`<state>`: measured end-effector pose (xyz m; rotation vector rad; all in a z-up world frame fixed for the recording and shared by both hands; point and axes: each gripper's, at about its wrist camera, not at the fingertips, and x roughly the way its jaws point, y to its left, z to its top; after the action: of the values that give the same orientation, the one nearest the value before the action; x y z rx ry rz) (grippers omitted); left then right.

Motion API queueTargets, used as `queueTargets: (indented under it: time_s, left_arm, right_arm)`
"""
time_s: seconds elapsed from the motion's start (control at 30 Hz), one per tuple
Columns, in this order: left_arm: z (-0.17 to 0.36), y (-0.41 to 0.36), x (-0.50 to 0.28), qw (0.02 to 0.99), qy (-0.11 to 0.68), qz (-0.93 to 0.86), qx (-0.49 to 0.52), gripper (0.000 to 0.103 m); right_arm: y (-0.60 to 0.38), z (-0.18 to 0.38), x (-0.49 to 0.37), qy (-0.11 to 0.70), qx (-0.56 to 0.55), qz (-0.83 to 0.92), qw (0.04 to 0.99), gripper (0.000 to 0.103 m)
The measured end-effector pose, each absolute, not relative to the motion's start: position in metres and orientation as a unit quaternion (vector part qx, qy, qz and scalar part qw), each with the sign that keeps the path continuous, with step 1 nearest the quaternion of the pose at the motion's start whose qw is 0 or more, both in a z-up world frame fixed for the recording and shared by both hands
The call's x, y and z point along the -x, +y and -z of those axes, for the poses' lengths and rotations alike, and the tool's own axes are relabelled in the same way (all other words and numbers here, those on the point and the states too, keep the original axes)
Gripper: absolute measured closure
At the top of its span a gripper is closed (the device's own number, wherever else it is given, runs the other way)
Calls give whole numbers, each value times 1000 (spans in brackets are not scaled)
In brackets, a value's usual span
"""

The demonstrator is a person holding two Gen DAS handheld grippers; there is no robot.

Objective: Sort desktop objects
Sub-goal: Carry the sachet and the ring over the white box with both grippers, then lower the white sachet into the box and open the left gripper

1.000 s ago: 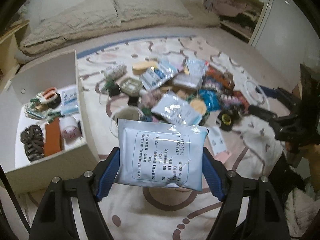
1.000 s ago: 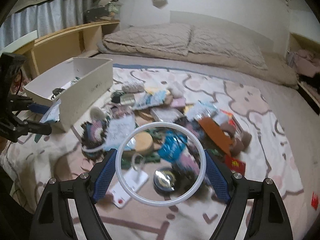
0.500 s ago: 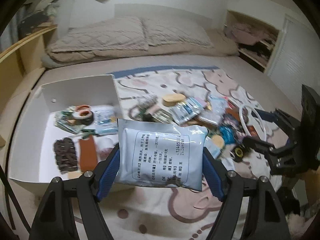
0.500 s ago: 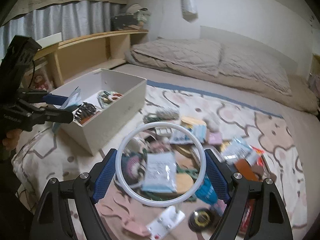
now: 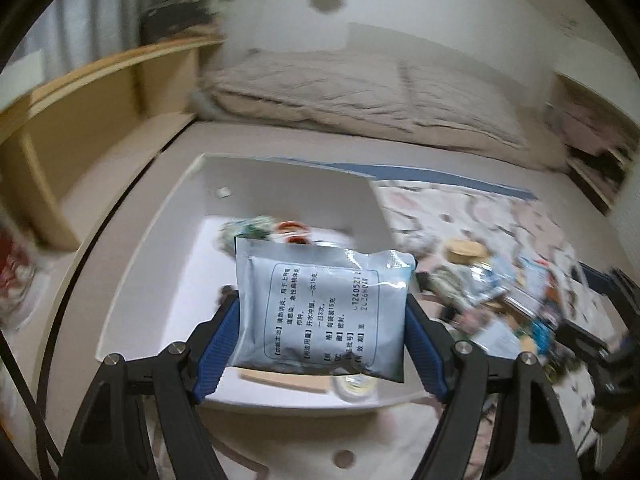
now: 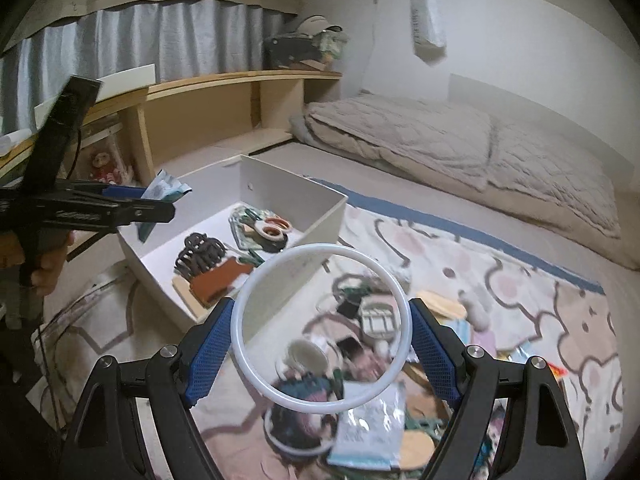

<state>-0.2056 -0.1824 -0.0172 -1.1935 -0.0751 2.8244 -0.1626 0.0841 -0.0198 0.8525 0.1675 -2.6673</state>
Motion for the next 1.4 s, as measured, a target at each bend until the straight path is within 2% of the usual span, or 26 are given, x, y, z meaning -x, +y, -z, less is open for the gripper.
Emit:
queueTargets:
  time_s: [0.27, 0.8, 0.97, 1.1, 1.4]
  left_arm:
    - [42, -212, 229, -21, -32, -907, 420, 25]
    - [94, -174, 256, 21, 23, -860, 509, 25]
    - [103, -173, 258, 30, 15, -853, 521, 22]
    - [109, -174, 258, 25, 21, -849, 528, 11]
    - [112, -174, 255, 25, 28, -849, 528, 10]
  right_arm:
    - [56, 23, 187, 56, -303, 931, 198, 18]
    - [45, 19, 200, 46, -301, 928, 215, 18]
    - [47, 18, 203, 44, -302, 928, 215, 18]
    - [47, 17, 207, 43, -306, 926, 215, 18]
    - [41, 13, 219, 40, -311, 923, 221, 18]
